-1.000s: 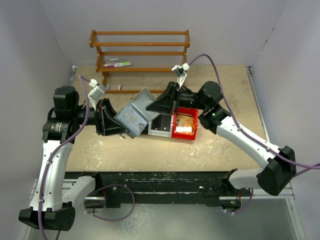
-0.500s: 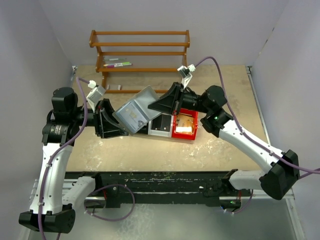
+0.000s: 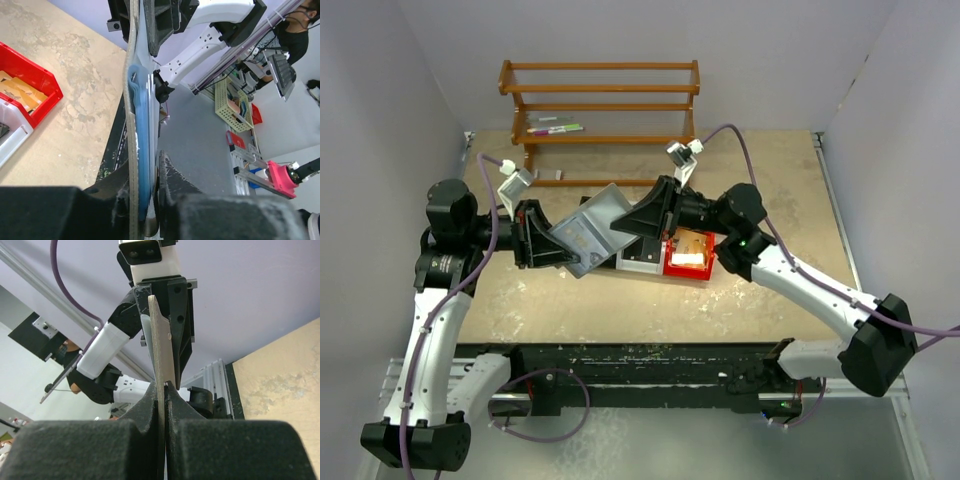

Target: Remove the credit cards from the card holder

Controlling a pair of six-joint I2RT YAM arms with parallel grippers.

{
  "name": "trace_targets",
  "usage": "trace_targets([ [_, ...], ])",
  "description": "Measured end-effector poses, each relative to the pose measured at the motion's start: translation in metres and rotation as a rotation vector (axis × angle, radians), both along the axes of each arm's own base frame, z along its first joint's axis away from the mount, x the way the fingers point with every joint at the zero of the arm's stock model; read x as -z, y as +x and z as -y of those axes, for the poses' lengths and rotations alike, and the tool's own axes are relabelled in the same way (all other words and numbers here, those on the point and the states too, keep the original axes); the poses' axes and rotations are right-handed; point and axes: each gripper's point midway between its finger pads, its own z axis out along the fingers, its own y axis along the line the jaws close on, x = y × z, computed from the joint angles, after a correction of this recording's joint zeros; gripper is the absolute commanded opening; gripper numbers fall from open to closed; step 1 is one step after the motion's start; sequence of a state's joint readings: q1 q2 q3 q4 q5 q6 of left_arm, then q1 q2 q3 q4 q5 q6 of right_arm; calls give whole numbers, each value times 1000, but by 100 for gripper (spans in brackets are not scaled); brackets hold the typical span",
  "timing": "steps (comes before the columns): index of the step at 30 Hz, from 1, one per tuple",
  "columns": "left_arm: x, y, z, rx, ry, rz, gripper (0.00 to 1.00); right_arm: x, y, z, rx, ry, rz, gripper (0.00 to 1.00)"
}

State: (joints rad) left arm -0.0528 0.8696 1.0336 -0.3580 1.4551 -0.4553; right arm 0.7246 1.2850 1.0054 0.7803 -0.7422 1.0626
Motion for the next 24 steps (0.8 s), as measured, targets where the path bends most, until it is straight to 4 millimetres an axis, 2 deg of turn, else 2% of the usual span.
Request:
trace_targets([
  [3,-1,0,0,0,-1,1,7,0,0,0,-2,0,-4,0],
  [5,-1,-1,0,5,-1,0,5,1,1,1,2,-6,-12,9],
  [6,-1,-1,0,7,-2,0,5,2,2,1,3,-9,-15,16],
  [8,0,-2,0,8,-1,-3,4,7,5,1,3,-25,-27,41],
  [9,0,-2,0,8,0,-6,4,12,9,1,4,-43,-38,50],
  [12,-1,-1,0,4,4,-3,3,28,29,2,33,-121,-81,61],
  [15,-1,4,0,-10,16,3,3,42,59,13,135,-230,-110,66],
  [18,5,11,-1,-38,38,-6,2,36,87,31,275,-313,-67,65],
  [21,15,23,-2,-80,73,-28,0,19,93,48,367,-336,2,61],
  [24,28,35,-4,-117,112,-56,0,1,80,58,388,-314,68,59],
])
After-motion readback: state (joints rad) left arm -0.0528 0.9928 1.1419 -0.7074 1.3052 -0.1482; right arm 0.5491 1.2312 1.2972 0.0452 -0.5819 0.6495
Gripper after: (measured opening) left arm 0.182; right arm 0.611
